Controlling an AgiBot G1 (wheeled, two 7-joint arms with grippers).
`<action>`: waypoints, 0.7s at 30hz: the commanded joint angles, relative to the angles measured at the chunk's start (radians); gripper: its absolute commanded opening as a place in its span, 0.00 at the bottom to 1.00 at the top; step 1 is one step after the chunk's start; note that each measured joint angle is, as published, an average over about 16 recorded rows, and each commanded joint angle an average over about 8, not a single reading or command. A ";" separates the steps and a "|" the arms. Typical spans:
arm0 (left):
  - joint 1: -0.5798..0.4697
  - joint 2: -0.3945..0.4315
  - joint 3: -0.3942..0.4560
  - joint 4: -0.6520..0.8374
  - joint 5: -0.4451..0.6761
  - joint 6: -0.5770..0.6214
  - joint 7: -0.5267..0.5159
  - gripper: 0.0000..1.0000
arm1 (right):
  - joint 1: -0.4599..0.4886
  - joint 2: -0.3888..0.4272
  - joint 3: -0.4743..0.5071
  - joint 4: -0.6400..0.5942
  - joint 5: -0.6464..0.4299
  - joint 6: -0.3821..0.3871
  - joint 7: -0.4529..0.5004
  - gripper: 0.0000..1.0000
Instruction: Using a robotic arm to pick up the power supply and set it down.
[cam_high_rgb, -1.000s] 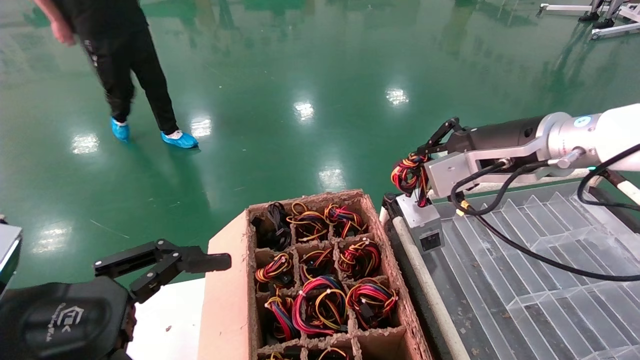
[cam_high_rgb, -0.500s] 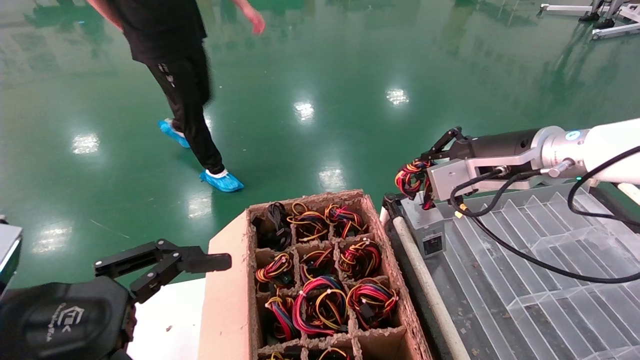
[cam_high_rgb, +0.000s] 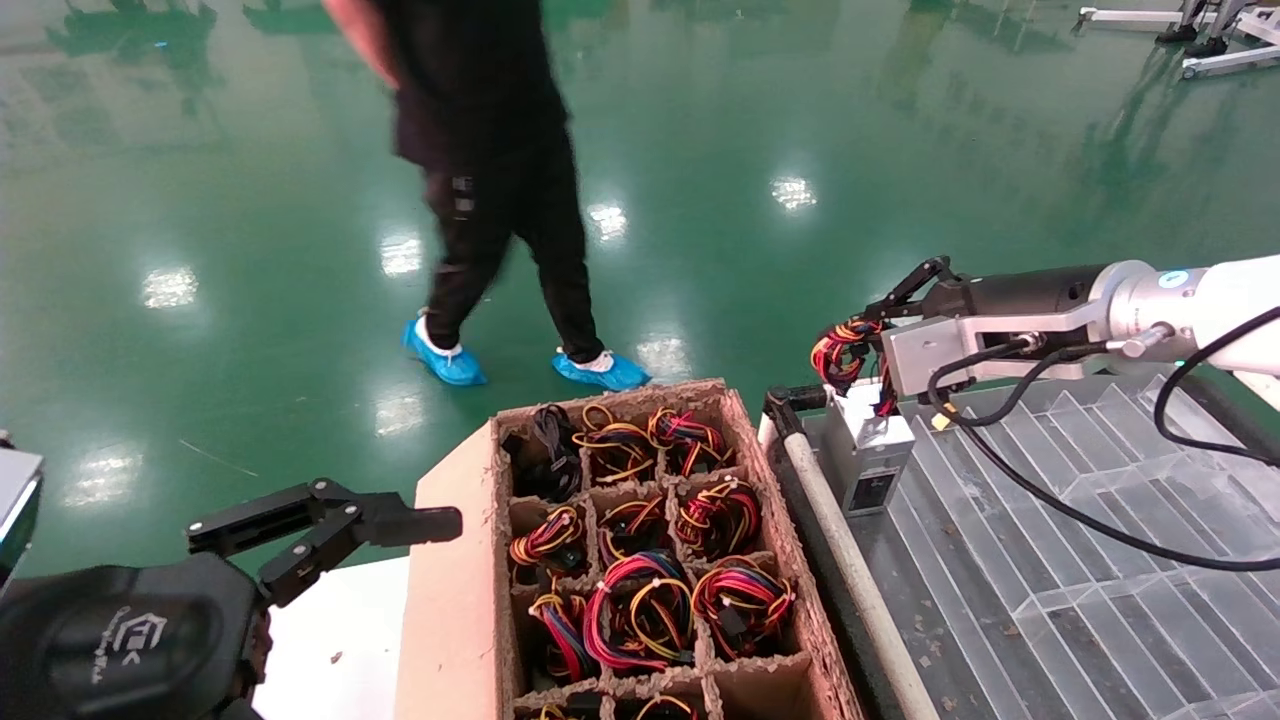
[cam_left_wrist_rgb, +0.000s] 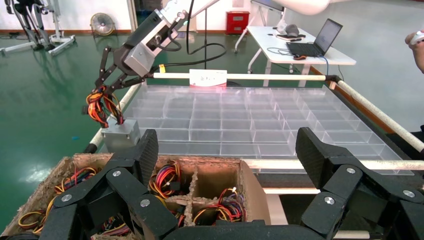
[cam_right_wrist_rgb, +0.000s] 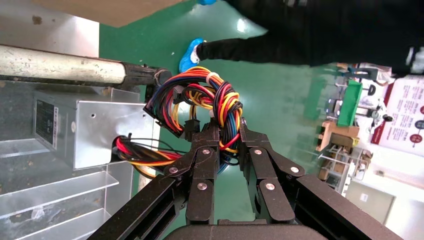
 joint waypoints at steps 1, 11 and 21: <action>0.000 0.000 0.000 0.000 0.000 0.000 0.000 1.00 | -0.001 0.000 0.004 -0.012 0.006 0.004 -0.009 1.00; 0.000 0.000 0.000 0.000 0.000 0.000 0.000 1.00 | -0.001 0.000 0.004 -0.009 0.007 0.005 -0.008 1.00; 0.000 0.000 0.000 0.000 0.000 0.000 0.000 1.00 | 0.000 0.001 0.002 -0.003 0.002 0.002 -0.005 1.00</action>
